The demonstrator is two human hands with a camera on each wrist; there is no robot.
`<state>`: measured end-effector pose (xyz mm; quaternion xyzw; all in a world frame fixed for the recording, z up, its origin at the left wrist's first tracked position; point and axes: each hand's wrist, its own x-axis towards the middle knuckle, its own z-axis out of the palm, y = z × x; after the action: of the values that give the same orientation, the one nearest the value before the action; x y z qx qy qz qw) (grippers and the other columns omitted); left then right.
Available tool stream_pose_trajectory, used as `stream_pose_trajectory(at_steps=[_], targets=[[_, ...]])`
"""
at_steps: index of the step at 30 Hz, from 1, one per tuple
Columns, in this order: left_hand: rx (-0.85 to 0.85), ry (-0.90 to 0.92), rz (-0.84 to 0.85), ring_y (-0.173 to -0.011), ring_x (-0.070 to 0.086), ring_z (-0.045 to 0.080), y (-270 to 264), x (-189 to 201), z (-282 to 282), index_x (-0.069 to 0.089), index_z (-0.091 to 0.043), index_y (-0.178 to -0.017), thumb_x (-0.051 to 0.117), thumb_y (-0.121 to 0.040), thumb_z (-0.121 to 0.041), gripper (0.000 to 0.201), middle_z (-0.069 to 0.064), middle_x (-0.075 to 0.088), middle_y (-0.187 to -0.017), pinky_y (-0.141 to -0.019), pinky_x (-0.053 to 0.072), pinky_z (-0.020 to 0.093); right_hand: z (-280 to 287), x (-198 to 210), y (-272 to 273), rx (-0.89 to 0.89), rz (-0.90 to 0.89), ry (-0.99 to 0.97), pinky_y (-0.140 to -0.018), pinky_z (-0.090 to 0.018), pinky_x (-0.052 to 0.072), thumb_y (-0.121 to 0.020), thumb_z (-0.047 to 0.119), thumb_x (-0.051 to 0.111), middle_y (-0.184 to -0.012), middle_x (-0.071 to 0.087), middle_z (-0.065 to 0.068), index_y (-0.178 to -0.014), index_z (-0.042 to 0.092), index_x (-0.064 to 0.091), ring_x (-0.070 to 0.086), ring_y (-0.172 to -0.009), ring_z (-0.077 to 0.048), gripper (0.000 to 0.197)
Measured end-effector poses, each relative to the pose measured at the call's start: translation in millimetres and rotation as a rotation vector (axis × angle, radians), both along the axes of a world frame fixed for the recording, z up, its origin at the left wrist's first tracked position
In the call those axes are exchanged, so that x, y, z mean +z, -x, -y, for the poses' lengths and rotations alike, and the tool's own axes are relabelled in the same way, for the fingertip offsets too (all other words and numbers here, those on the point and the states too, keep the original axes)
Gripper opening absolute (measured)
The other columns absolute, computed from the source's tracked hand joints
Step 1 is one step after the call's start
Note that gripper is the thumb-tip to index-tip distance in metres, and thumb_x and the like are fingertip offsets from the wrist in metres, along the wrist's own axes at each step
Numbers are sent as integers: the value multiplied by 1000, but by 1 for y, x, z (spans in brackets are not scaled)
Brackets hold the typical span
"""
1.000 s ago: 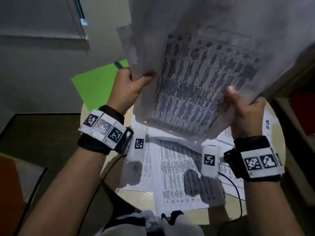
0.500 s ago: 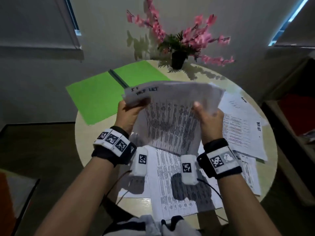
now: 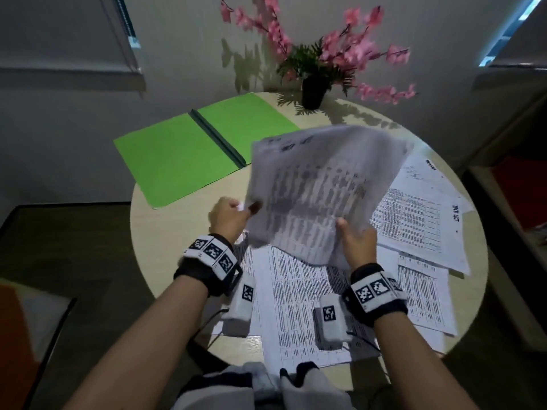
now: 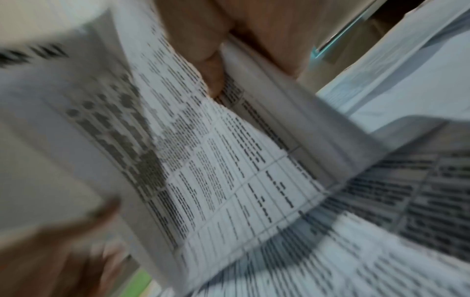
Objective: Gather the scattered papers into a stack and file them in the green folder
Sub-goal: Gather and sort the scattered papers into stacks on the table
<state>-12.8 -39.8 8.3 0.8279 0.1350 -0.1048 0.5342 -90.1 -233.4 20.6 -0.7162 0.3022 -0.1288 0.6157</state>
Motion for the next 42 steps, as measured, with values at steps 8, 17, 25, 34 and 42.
stream_pose_trajectory(at_steps=[8,17,25,34,42], targets=[[-159,-449,-395,-122,43,38,25,-36,-11,53,9,-111,69,-70,-54,76,22,39,-135,-96,43,42,52,-50,3,-175,-336,-25,-55,-26,39,-92,6,51,-69,48,-8,-70,3,46,45,-60,-21,23],[-300,-306,-417,-94,65,36,32,-40,8,57,9,-101,59,-87,-22,34,20,66,-101,-60,41,28,42,-72,8,-223,-423,-271,-56,-31,41,-87,21,61,-76,54,-15,-132,-3,36,47,-61,-24,57],[85,-378,92,-106,60,44,-35,57,-85,59,13,-110,53,-88,-14,36,36,61,-115,-81,47,47,51,-66,21,53,-491,-99,-43,-23,31,-89,18,59,-56,32,-3,-72,8,43,36,-43,-16,25],[68,-200,38,-88,62,29,-26,37,-41,60,6,-109,58,-84,-21,37,17,61,-96,-70,44,32,34,-57,20,205,-332,-121,-97,-34,35,-91,41,46,-136,50,-9,-140,7,31,51,-116,-22,62],[-226,-45,-278,-86,50,24,4,-40,2,48,-3,-108,59,-87,-28,34,16,56,-106,-66,41,26,-8,-58,18,289,-319,-184,-89,-38,47,-89,12,55,-124,60,-18,-123,9,48,59,-106,-30,35]])
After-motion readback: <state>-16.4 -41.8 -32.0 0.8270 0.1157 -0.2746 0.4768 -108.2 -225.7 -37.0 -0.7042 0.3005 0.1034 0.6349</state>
